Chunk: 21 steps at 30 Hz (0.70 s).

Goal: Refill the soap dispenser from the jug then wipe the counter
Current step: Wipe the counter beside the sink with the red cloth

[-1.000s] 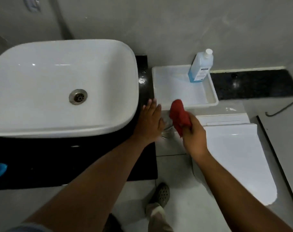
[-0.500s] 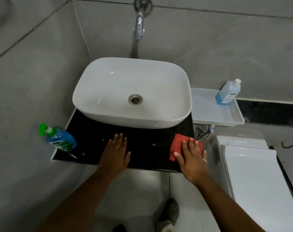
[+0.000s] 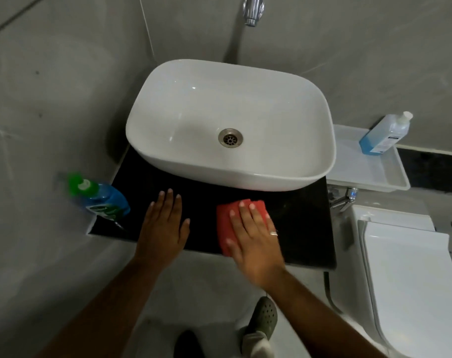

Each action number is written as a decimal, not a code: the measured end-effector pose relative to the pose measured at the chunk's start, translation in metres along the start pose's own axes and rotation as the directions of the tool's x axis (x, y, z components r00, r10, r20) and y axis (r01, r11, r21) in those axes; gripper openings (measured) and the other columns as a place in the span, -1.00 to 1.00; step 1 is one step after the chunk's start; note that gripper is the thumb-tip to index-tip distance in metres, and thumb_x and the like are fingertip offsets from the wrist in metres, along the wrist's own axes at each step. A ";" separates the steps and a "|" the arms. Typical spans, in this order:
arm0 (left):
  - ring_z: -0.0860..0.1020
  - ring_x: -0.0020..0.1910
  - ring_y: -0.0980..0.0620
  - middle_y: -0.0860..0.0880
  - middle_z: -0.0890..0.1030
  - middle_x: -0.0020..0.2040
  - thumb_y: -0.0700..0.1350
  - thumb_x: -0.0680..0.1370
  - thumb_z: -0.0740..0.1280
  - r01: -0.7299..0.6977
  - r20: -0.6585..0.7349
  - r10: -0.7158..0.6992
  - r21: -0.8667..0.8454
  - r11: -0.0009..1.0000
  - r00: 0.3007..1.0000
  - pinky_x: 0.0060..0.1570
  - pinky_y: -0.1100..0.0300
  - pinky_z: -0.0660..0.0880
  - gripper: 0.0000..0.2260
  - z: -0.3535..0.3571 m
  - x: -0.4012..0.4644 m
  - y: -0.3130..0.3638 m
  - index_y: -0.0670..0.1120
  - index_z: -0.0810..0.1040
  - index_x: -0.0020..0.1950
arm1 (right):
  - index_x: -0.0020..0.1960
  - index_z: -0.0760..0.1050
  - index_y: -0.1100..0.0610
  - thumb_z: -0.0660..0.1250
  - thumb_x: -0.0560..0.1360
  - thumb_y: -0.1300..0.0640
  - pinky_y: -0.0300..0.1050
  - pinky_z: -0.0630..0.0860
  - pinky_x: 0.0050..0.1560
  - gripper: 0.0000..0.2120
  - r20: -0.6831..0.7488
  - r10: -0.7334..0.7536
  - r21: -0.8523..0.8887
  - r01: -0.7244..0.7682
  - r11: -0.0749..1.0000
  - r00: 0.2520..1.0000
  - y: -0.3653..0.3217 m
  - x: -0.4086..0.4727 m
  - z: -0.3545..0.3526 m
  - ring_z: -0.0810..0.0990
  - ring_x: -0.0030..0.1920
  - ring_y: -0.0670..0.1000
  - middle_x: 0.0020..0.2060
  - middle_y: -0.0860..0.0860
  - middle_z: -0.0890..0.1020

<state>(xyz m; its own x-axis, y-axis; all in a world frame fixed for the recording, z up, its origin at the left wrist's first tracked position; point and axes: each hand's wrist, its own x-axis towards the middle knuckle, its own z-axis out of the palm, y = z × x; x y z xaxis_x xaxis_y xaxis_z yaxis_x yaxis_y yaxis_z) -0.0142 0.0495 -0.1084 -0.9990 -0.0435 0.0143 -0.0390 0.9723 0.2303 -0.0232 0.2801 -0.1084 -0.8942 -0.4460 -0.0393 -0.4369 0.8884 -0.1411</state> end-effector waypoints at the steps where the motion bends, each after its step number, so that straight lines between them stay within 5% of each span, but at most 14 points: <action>1: 0.28 0.45 -0.27 -0.30 0.35 0.43 0.06 0.56 0.04 -0.001 0.004 0.001 0.001 1.000 1.000 0.40 -0.17 0.20 -0.45 0.000 0.000 0.000 -0.27 0.34 0.42 | 0.54 0.07 0.04 0.02 0.59 -0.18 0.23 0.10 0.47 -0.41 0.017 -0.082 -0.032 0.083 0.996 0.996 0.021 -0.012 0.000 0.08 0.54 0.15 0.54 0.08 0.12; 3: 0.27 0.45 -0.27 -0.30 0.35 0.43 0.06 0.57 0.04 0.001 0.011 -0.001 -0.005 1.000 1.000 0.41 -0.16 0.19 -0.45 -0.001 0.000 -0.001 -0.27 0.34 0.42 | 0.55 0.03 0.02 -0.04 0.59 -0.22 0.23 0.11 0.47 -0.40 0.019 -0.058 -0.059 0.059 0.997 0.998 0.066 -0.037 -0.005 0.04 0.54 0.14 0.54 0.07 0.08; 5: 0.27 0.46 -0.26 -0.30 0.35 0.44 0.06 0.57 0.03 0.006 0.014 -0.006 -0.012 1.000 1.000 0.41 -0.14 0.17 -0.45 -0.002 0.000 -0.001 -0.27 0.33 0.42 | 0.55 0.06 0.06 -0.11 0.58 -0.22 0.22 0.06 0.48 -0.38 -0.014 0.198 -0.018 -0.198 0.980 0.980 0.090 -0.052 -0.012 0.03 0.54 0.16 0.55 0.10 0.09; 8: 0.24 0.47 -0.25 -0.29 0.33 0.45 0.08 0.56 0.02 0.016 0.024 -0.015 -0.032 0.999 1.000 0.43 -0.12 0.14 -0.44 -0.004 0.000 -0.001 -0.26 0.31 0.43 | 0.55 0.08 0.14 -0.11 0.58 -0.17 0.28 -0.03 0.47 -0.37 -0.073 0.630 0.059 -0.627 0.777 0.773 0.064 -0.031 -0.008 0.00 0.54 0.20 0.54 0.19 0.09; 10: 0.24 0.47 -0.26 -0.29 0.32 0.45 0.08 0.56 0.02 0.028 0.016 -0.027 -0.050 0.998 1.000 0.42 -0.14 0.15 -0.43 -0.005 -0.001 -0.001 -0.27 0.32 0.43 | 0.55 0.02 0.16 -0.03 0.60 -0.12 0.31 -0.13 0.46 -0.39 -0.037 0.786 0.144 -0.775 0.616 0.617 0.021 0.005 -0.007 -0.08 0.54 0.22 0.55 0.21 0.03; 12: 0.27 0.45 -0.28 -0.31 0.33 0.44 0.06 0.55 0.03 0.034 0.007 -0.034 -0.063 0.997 0.999 0.41 -0.17 0.19 -0.44 -0.007 -0.001 -0.002 -0.28 0.34 0.42 | 0.55 0.03 0.17 0.05 0.60 -0.08 0.29 -0.20 0.45 -0.39 -0.016 0.724 0.151 -0.714 0.684 0.690 -0.024 0.033 -0.001 -0.10 0.54 0.23 0.54 0.23 0.03; 14: 0.30 0.43 -0.30 -0.33 0.36 0.42 0.04 0.55 0.04 0.025 0.008 -0.025 -0.054 0.998 1.000 0.38 -0.19 0.22 -0.45 -0.010 -0.003 -0.002 -0.30 0.36 0.40 | 0.54 0.10 0.15 0.08 0.58 -0.10 0.28 -0.19 0.46 -0.39 -0.060 0.488 0.080 -0.483 0.872 0.871 -0.061 0.042 0.008 -0.04 0.54 0.23 0.53 0.22 0.10; 16: 0.32 0.42 -0.30 -0.33 0.37 0.41 0.04 0.55 0.04 0.001 0.018 -0.001 -0.022 1.000 1.000 0.37 -0.20 0.25 -0.45 -0.012 -0.005 -0.002 -0.30 0.37 0.39 | 0.52 0.16 0.11 0.07 0.56 -0.14 0.26 -0.08 0.48 -0.40 -0.041 0.210 0.035 -0.209 0.977 0.977 -0.070 0.032 0.011 0.04 0.54 0.20 0.52 0.18 0.18; 19: 0.32 0.42 -0.30 -0.32 0.37 0.41 0.05 0.54 0.03 -0.024 0.039 0.024 -0.001 1.000 0.999 0.37 -0.19 0.24 -0.44 -0.015 -0.005 -0.002 -0.30 0.37 0.39 | 0.54 0.11 0.03 0.06 0.58 -0.20 0.20 0.00 0.50 -0.40 0.009 -0.091 -0.025 0.091 0.996 0.996 -0.020 -0.003 0.009 0.06 0.54 0.15 0.54 0.09 0.10; 21: 0.29 0.44 -0.28 -0.31 0.36 0.42 0.06 0.55 0.02 -0.044 0.048 0.044 0.007 0.999 0.998 0.39 -0.16 0.21 -0.43 -0.015 -0.004 0.000 -0.29 0.35 0.41 | 0.56 0.01 0.00 0.00 0.59 -0.23 0.18 0.00 0.50 -0.38 0.020 -0.065 -0.066 0.066 0.996 0.998 0.034 -0.035 0.004 0.00 0.55 0.12 0.55 0.07 0.03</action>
<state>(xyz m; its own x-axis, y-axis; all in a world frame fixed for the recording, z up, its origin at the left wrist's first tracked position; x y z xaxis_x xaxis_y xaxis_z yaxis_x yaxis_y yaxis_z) -0.0102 0.0464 -0.0942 -0.9997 0.0105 -0.0225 0.0052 0.9749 0.2224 -0.0060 0.3254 -0.1162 -0.8616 -0.5051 -0.0497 -0.5009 0.8620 -0.0777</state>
